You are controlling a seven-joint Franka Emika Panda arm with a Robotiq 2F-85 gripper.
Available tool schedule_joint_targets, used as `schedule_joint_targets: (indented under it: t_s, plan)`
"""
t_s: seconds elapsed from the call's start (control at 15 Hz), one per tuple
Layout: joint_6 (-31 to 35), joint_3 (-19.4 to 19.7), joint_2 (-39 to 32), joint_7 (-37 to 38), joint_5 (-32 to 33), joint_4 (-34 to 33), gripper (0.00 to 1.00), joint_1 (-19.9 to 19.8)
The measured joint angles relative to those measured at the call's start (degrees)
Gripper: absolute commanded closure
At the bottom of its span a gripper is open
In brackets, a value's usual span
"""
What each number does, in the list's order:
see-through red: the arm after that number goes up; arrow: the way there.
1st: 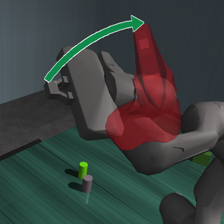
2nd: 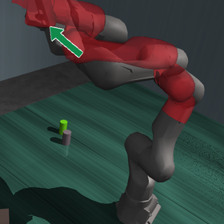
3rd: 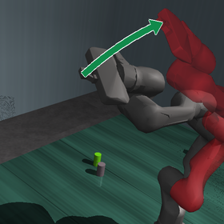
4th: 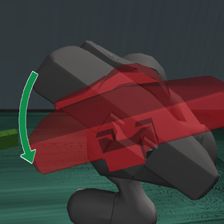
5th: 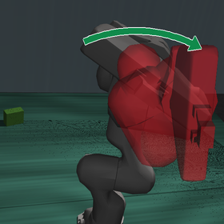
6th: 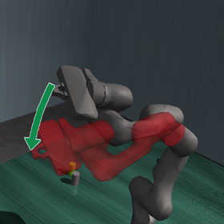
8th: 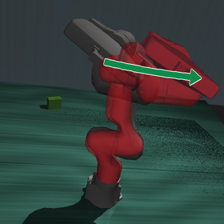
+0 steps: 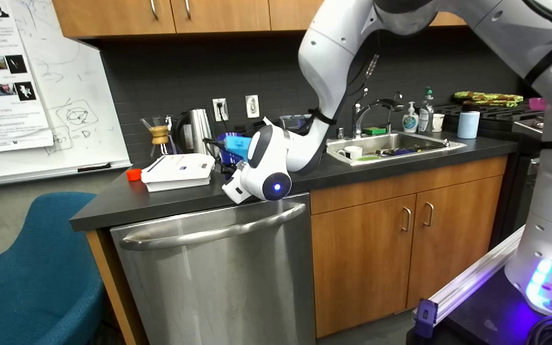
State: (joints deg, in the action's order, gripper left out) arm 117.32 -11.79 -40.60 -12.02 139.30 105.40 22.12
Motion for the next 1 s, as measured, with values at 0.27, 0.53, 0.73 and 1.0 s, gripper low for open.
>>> schedule_joint_targets:
  t_s: [0.27,0.53,0.73,1.0]
  plan:
    - [0.0,0.0,-0.1,0.0,0.0,0.0,0.0,0.1]
    - [0.0,-0.3,-0.1,0.0,0.0,-0.7,0.0,0.1]
    - [0.0,-0.4,-0.1,0.0,-0.4,-1.7,0.0,0.1]
    - [0.0,-0.4,-0.1,0.0,-0.8,-2.4,0.0,0.0]
